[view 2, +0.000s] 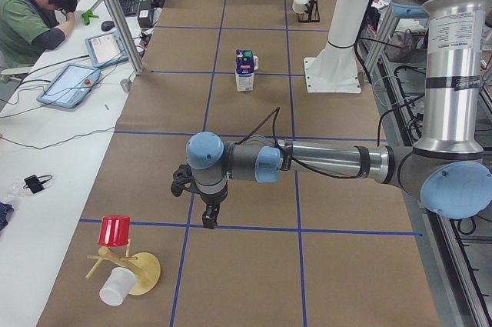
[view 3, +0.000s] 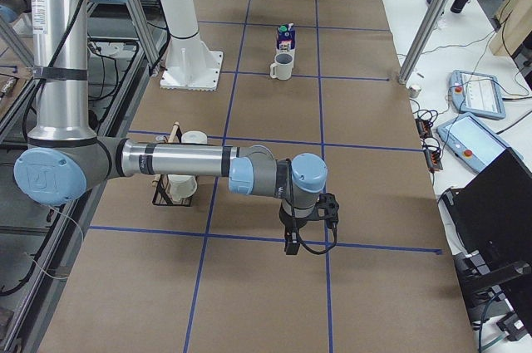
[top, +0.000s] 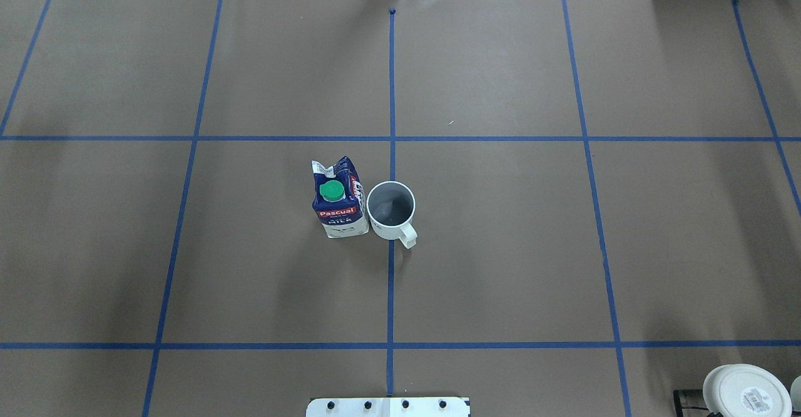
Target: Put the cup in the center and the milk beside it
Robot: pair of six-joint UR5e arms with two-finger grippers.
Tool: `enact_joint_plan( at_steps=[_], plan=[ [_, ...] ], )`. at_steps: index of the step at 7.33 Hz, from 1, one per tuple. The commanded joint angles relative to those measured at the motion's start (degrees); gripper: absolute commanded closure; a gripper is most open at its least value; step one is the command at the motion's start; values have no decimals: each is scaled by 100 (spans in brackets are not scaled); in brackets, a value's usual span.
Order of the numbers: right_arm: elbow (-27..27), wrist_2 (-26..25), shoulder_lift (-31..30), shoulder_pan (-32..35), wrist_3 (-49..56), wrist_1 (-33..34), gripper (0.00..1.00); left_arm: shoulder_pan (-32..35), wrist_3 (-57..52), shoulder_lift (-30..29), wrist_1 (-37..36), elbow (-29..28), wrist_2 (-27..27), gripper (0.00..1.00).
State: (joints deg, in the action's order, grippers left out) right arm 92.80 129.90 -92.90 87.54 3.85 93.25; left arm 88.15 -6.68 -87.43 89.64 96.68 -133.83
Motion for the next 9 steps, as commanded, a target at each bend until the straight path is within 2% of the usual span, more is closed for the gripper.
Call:
enact_joint_plan(
  at_steps=[1,8,9],
  plan=[
    [-17,9,-53,0,-16,9,0,0,0,7,124,35,41,1],
    [53,35,-123,0,-34,9,0,-8,0,51,124,26,41,1],
    [45,174,-106,0,-34,9,0,0,9,51,124,35,41,1]
  ],
)
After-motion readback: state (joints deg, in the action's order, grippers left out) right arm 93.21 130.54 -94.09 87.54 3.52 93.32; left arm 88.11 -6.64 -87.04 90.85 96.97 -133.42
